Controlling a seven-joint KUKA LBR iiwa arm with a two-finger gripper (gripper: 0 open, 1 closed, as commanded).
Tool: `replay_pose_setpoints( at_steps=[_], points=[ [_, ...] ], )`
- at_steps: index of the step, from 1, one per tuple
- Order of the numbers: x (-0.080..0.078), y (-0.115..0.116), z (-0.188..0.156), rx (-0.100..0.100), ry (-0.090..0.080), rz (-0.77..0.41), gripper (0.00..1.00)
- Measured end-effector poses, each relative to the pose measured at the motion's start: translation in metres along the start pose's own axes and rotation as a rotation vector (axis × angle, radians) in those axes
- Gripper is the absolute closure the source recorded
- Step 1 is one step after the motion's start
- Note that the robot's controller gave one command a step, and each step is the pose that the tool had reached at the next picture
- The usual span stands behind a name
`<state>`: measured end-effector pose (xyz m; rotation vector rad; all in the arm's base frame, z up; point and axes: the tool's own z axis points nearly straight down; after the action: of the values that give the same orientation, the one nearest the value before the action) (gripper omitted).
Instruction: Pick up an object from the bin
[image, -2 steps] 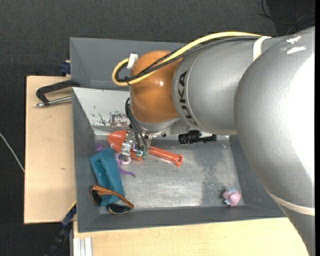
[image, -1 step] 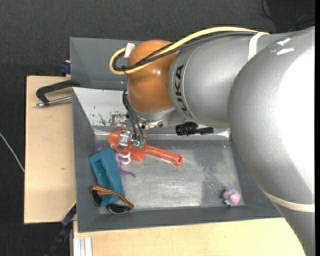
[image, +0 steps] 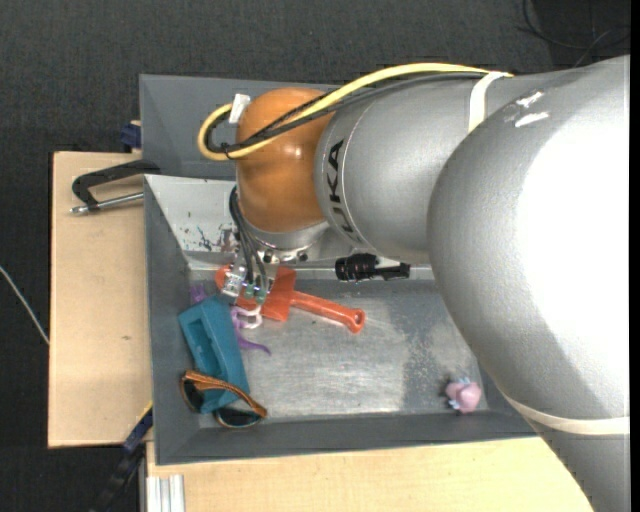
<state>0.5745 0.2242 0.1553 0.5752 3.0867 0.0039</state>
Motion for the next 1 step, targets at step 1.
replay_pose_setpoints(
  at_steps=[1],
  points=[
    [-0.0011, -0.0244, 0.0555, 0.000, -0.004, 0.015, 1.00]
  ],
)
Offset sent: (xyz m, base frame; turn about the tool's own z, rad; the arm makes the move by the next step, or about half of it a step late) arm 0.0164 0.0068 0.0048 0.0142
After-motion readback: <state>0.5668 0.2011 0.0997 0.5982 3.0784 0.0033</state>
